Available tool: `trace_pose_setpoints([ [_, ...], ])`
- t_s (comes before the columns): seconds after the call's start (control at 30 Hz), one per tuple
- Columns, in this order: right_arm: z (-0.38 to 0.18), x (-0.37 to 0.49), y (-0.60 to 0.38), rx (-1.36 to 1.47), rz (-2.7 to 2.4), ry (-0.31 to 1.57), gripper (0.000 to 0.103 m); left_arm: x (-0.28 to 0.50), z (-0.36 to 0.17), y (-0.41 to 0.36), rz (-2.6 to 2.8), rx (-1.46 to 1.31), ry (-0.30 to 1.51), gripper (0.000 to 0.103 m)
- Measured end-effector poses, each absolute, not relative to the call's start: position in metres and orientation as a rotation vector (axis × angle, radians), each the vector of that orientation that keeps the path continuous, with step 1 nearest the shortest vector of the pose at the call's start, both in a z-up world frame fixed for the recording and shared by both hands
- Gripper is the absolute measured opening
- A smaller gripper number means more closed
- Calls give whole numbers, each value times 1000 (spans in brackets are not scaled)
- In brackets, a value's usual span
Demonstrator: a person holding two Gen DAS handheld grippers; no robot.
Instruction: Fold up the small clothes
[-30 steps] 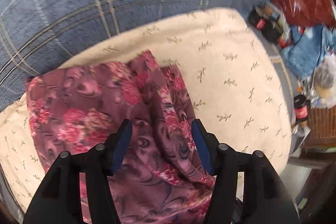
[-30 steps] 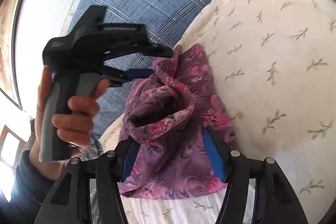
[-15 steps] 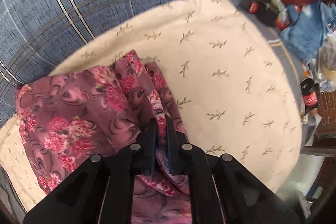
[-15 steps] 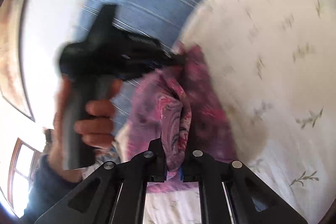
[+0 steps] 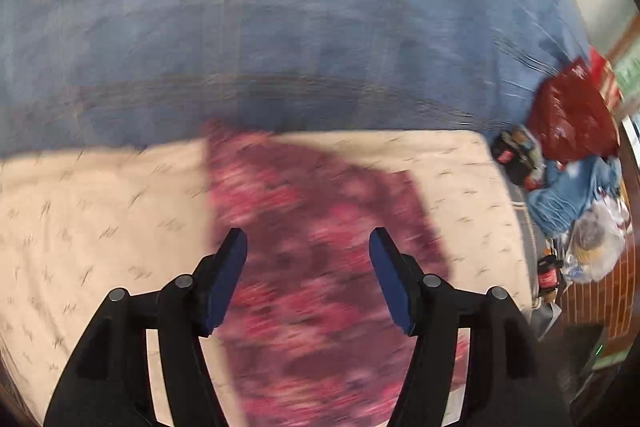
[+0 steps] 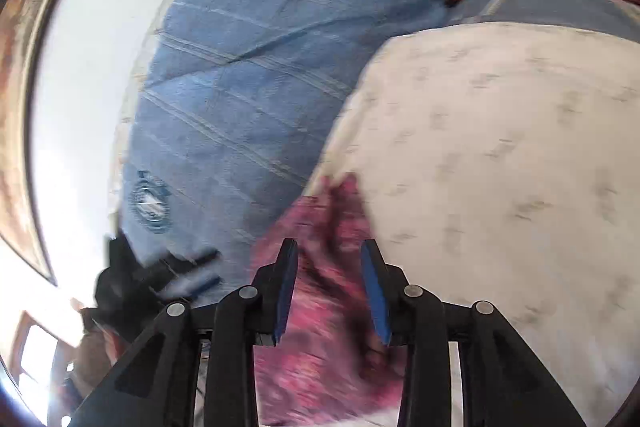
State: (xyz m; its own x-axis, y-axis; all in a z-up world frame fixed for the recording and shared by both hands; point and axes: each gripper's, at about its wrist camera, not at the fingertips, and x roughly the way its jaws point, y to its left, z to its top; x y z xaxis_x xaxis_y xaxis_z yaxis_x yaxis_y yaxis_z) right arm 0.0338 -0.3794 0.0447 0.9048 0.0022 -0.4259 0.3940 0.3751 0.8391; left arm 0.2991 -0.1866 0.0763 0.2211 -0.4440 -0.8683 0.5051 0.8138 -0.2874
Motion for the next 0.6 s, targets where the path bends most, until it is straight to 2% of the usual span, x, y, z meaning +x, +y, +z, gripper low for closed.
trace_pose_setpoints([
  [0.07,46,72,-387,1175,-97,396,36,305,58,-163,-625,-14,1234,62],
  [0.23,25,166,-394,1119,-37,606,37,303,18,-147,-621,-92,1336,62],
  [0.33,11,190,-393,1015,-147,703,39,305,13,-145,-647,-79,1331,62],
  [0.4,1,200,-388,991,-135,777,44,308,10,-147,-665,-80,1330,62],
  [0.43,-3,205,-386,978,-118,801,43,310,8,-150,-670,-88,1333,62],
  [0.47,-1,202,-383,962,-105,772,36,311,6,-153,-673,-101,1339,62],
  [0.5,2,202,-381,950,-57,725,8,312,5,-154,-677,-112,1341,62],
  [0.6,21,183,-379,933,-62,620,7,309,7,-165,-703,-158,1336,62],
])
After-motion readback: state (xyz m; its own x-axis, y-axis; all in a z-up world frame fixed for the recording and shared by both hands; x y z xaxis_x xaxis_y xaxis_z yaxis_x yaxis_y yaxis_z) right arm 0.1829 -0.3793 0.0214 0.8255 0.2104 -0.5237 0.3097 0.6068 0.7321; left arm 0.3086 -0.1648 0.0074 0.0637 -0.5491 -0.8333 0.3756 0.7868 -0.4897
